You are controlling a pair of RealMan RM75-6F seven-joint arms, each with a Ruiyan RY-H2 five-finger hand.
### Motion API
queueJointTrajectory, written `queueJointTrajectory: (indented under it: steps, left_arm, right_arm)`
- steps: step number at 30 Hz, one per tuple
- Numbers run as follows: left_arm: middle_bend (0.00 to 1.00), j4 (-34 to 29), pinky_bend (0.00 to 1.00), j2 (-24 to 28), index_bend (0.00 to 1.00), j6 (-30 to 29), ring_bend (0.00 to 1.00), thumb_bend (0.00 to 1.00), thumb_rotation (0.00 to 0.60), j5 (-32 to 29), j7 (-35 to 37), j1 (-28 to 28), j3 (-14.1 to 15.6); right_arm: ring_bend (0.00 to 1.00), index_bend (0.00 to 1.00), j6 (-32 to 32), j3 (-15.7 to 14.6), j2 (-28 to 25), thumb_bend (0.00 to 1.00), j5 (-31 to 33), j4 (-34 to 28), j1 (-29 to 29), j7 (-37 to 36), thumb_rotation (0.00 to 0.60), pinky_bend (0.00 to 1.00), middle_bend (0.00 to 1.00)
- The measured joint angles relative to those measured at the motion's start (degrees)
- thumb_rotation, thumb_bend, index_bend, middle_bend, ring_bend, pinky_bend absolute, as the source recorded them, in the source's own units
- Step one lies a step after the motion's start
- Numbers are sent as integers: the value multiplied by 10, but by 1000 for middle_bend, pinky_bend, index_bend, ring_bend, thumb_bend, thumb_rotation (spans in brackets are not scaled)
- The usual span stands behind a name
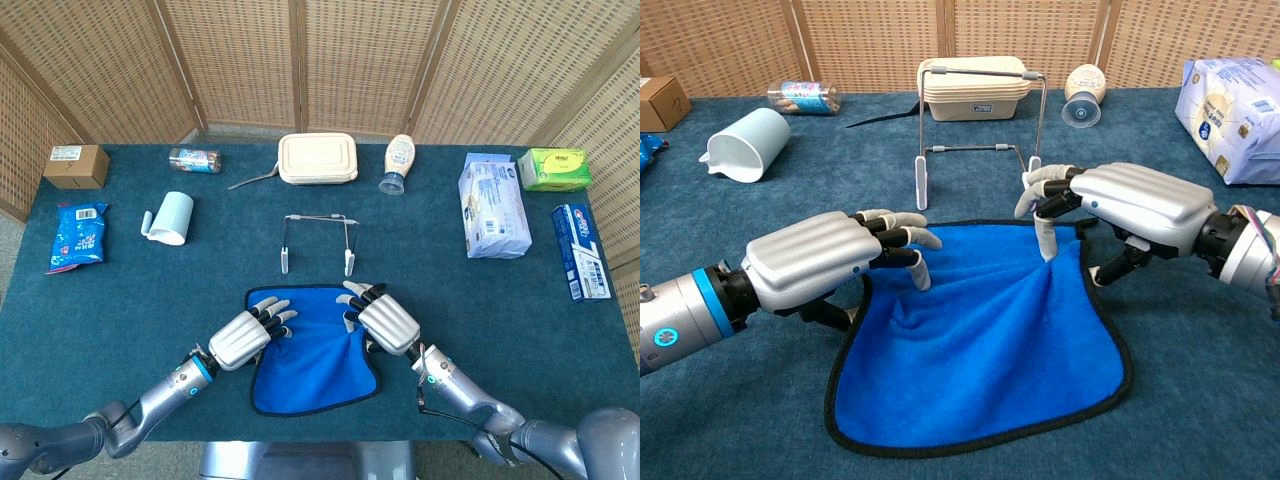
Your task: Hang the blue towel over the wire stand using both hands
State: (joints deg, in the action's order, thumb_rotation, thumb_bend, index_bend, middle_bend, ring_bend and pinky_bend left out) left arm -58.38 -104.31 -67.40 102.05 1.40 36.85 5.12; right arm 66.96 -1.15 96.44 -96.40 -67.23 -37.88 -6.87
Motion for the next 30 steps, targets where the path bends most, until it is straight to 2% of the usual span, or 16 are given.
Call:
queueJointTrajectory:
  steps: [10, 20, 30]
  left_arm:
    - [207, -5, 150, 5, 557, -13, 137, 622, 600, -9, 13, -5, 2]
    - [232, -21, 151, 22, 593, -20, 163, 610, 600, -20, 13, -14, 2]
    - [288, -48, 155, 41, 656, -27, 212, 609, 600, -31, 11, -25, 1]
  right_arm:
    - [97, 676, -3, 0, 1, 507, 0, 1, 0, 0, 600, 208, 256]
    - [97, 714, -5, 3, 2, 507, 2, -1, -2, -4, 600, 209, 265]
    - [97, 834, -2, 4, 5, 487, 5, -6, 0, -15, 600, 208, 317]
